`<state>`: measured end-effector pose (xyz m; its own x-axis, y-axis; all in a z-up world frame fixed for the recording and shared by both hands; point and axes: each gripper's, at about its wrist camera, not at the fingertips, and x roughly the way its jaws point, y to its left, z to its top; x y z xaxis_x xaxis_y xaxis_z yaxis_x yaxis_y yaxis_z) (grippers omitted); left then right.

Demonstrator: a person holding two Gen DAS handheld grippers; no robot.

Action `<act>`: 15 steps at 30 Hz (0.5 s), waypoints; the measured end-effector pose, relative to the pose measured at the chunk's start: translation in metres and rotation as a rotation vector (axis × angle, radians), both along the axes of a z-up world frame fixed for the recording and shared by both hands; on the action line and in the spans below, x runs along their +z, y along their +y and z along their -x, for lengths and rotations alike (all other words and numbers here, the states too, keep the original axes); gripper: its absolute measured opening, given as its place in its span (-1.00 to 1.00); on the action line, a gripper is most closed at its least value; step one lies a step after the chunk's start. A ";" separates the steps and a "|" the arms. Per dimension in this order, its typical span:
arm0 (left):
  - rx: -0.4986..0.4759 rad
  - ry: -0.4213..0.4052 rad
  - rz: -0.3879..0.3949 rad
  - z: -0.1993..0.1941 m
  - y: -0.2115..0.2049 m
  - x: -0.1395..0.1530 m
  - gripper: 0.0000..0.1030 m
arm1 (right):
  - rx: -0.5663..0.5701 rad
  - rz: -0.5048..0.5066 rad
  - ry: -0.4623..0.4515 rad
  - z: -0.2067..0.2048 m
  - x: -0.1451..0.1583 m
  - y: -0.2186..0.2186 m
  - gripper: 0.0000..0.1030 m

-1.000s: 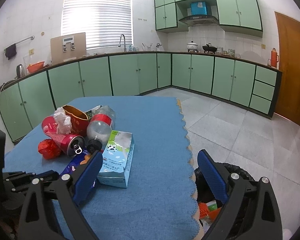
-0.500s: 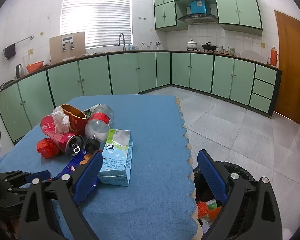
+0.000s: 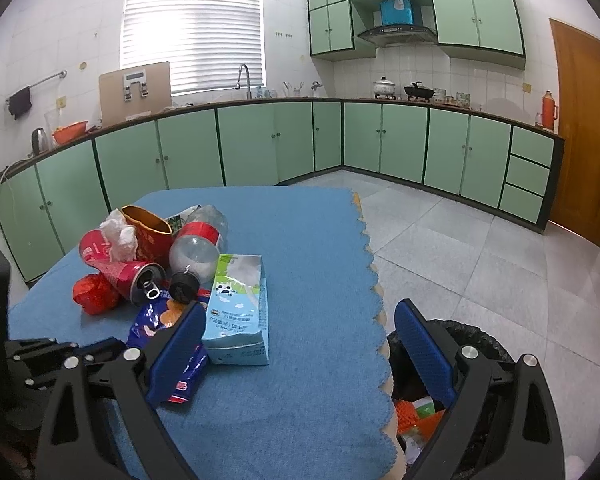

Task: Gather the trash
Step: 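Grasp the blue snack bag with the left gripper while the right gripper grasps the milk carton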

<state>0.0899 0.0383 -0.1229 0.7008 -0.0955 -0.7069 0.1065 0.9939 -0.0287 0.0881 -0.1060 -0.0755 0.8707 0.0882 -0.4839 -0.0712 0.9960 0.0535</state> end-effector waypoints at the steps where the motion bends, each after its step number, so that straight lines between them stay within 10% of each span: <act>1: 0.005 -0.009 0.005 0.002 0.001 0.003 -0.96 | 0.002 0.000 0.001 0.000 0.000 0.000 0.81; 15: 0.044 -0.155 -0.005 0.019 0.020 0.038 -1.00 | 0.074 0.002 0.049 -0.017 -0.015 0.020 0.80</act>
